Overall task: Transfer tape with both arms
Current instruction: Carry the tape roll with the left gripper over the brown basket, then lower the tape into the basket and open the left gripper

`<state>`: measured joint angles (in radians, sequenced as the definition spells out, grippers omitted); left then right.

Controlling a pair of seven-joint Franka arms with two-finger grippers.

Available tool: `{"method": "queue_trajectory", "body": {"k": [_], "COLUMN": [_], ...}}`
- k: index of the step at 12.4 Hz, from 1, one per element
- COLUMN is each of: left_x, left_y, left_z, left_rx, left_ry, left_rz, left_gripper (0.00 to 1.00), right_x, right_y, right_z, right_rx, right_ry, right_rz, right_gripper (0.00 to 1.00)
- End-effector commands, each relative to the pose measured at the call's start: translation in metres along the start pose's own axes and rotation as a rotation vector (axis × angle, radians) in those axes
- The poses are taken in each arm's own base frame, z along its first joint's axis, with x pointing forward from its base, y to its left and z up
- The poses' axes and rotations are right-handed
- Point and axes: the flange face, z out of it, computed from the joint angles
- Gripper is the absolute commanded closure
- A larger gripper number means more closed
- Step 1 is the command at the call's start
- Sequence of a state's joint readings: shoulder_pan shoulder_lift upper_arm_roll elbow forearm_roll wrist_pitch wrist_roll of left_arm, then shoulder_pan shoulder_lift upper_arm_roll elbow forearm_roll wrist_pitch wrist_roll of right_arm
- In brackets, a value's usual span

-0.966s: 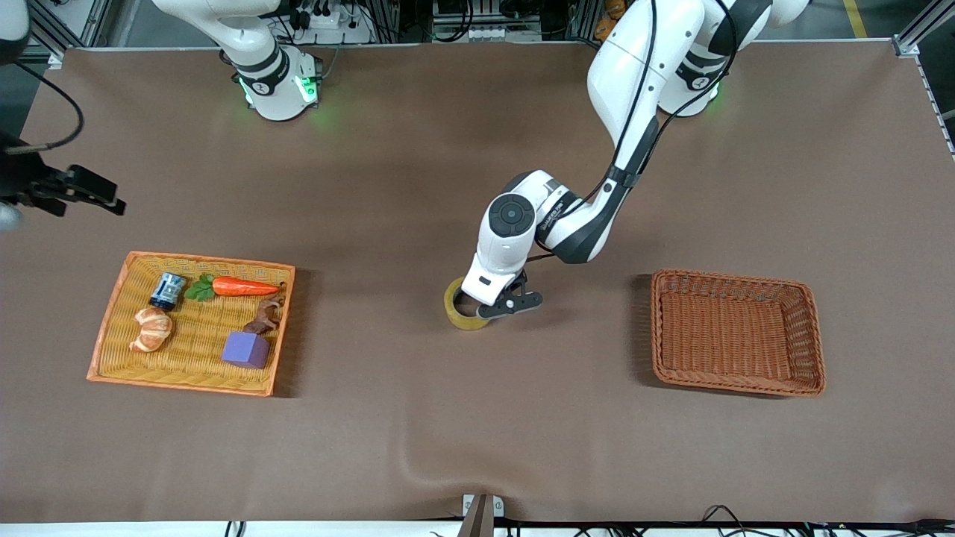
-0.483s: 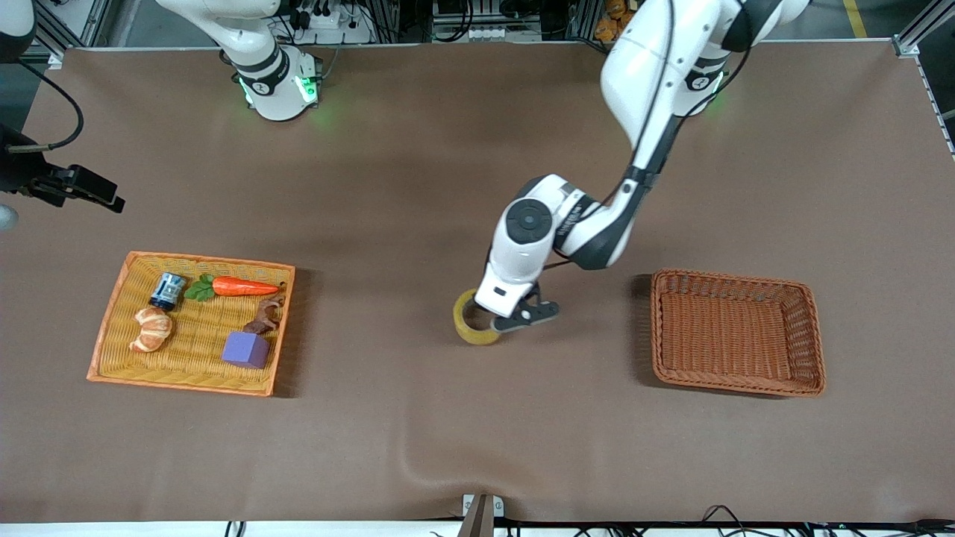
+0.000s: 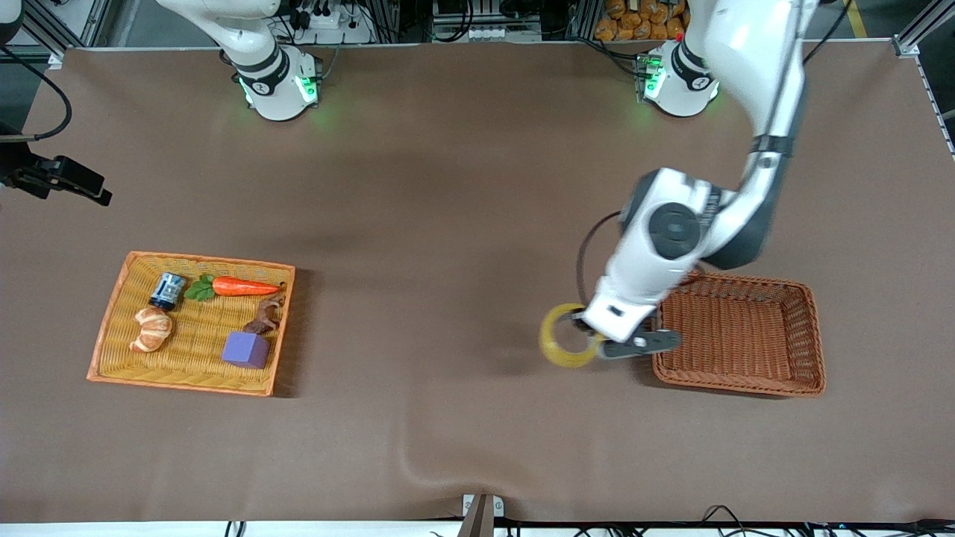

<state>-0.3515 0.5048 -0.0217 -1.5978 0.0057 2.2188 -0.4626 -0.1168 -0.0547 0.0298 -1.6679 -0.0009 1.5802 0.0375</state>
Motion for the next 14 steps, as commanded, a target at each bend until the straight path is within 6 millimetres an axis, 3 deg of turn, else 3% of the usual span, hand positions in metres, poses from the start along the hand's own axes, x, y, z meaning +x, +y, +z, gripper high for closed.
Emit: {"method": "queue_trajectory", "body": {"k": [1, 2, 5, 8, 10, 13, 14], "left_x": [0.002, 0.006, 0.019, 0.023, 0.023, 0.023, 0.025], "left_y": [-0.086, -0.116, -0.196, -0.229, -0.233, -0.279, -0.287], "left_z": [0.003, 0.010, 0.026, 0.059, 0.066, 0.085, 0.089], "left_rx": [0.023, 0.029, 0.007, -0.011, -0.007, -0.011, -0.013], "left_ry": [-0.037, -0.055, -0.085, -0.103, -0.106, -0.134, -0.132], "left_rz": [0.134, 0.170, 0.325, 0.384, 0.383, 0.466, 0.482], "left_gripper": [1.00, 1.00, 1.00, 1.00, 1.00, 1.00, 0.95], "right_x": [-0.003, -0.005, -0.005, -0.004, -0.002, 0.004, 0.004], "right_y": [-0.011, -0.022, -0.011, -0.021, -0.033, -0.031, -0.031], "right_z": [-0.016, -0.014, -0.015, -0.016, -0.012, -0.005, -0.005], "right_rx": [-0.008, -0.012, -0.002, 0.034, 0.045, 0.045, 0.045], "right_ry": [0.020, 0.002, -0.011, -0.001, -0.002, -0.005, -0.005], "right_rz": [-0.028, -0.043, -0.023, -0.035, -0.052, -0.047, -0.047], "right_gripper": [0.00, 0.00, 0.00, 0.00, 0.00, 0.00, 0.00]}}
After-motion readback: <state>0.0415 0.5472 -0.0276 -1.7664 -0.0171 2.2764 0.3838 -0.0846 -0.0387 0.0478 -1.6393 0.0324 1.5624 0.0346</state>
